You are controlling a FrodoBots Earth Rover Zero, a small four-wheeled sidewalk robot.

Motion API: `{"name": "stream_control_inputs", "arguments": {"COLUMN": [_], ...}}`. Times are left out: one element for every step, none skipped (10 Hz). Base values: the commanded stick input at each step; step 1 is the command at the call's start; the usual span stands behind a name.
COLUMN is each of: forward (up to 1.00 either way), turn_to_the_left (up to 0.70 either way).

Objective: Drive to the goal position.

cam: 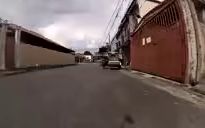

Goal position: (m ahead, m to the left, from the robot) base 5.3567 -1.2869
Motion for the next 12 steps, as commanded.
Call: {"name": "stream_control_inputs", "arguments": {"forward": [0.7,0.7,0.7,0.7,0.7,0.7,0.7,0.7,0.7,0.7,0.7,0.7], "turn_to_the_left": [0.0,0.0,0.0,0.0,0.0,0.0,0.0,0.0,0.0,0.0,0.0,0.0]}}
